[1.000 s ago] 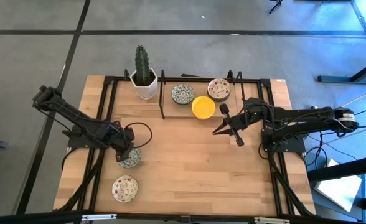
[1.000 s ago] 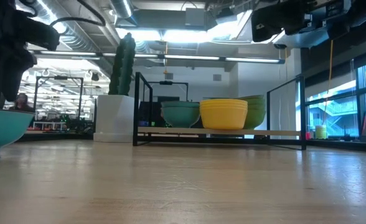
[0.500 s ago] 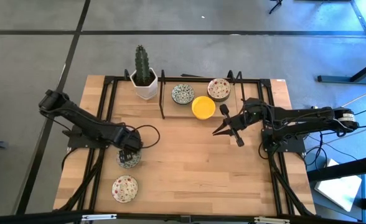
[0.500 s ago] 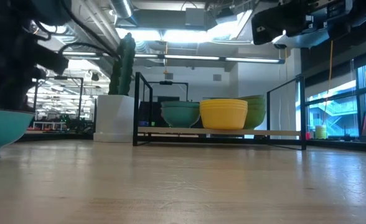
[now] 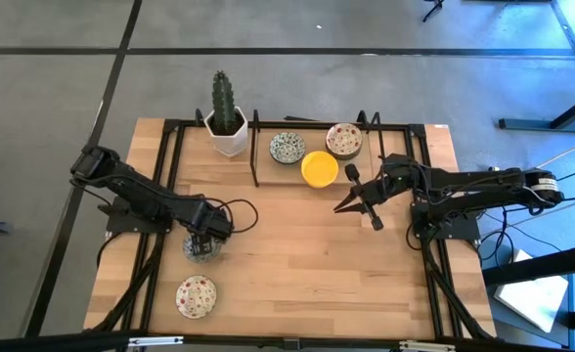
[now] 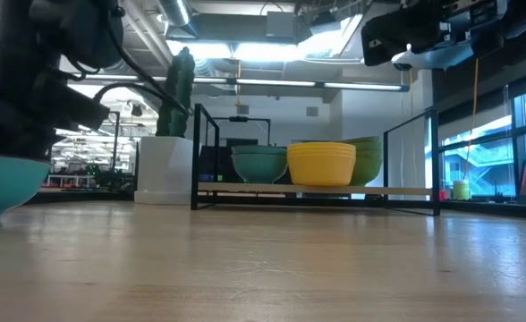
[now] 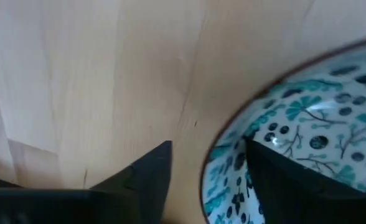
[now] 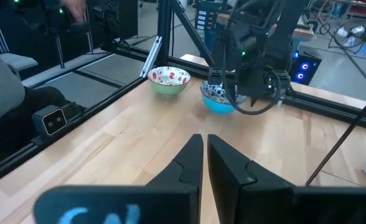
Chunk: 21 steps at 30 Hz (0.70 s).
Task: Pick & Place Mini bowls
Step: Stack the blue printed bowl on top of the blue printed bowl on the shelf
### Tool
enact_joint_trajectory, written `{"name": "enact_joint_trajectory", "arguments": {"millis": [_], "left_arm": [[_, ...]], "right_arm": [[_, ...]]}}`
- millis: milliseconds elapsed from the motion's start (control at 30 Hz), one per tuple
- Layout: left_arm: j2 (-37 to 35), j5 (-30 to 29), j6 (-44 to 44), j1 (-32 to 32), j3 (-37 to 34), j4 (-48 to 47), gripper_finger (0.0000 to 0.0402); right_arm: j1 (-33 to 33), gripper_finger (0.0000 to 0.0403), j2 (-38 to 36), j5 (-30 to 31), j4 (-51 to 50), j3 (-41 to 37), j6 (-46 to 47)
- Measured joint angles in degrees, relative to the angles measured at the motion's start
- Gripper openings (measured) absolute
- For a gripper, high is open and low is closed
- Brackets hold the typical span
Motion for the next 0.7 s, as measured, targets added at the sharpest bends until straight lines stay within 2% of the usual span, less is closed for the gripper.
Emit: {"name": "enact_joint_trajectory", "arguments": {"millis": [167,300,433,533,700], "left_arm": [[0.35,-1.65,1.01,0.83,0.00,-0.01,0.0110],[-0.38,1.10,1.63,3.14,0.71,-1.34,0.0033],[-1.04,0.85,1.15,4.72,3.17,-3.11,0.0023],[-2.39,-6.41,2.54,4.76,7.29,-4.16,0.0012],[-3.26,-12.92,6.47,6.07,19.99,-7.93,0.0006]], "right_arm": [[0.00,0.0026,0.00,0.10,-0.34,0.00,0.13],[0.00,0.0026,0.40,0.12,0.29,0.00,-0.03],[-0.02,0.0026,1.16,0.15,0.76,0.00,-0.22],[0.00,0.0026,2.34,0.61,0.96,0.00,-0.25],[0.00,0.0026,4.28,0.60,1.50,0.00,-0.62]]}}
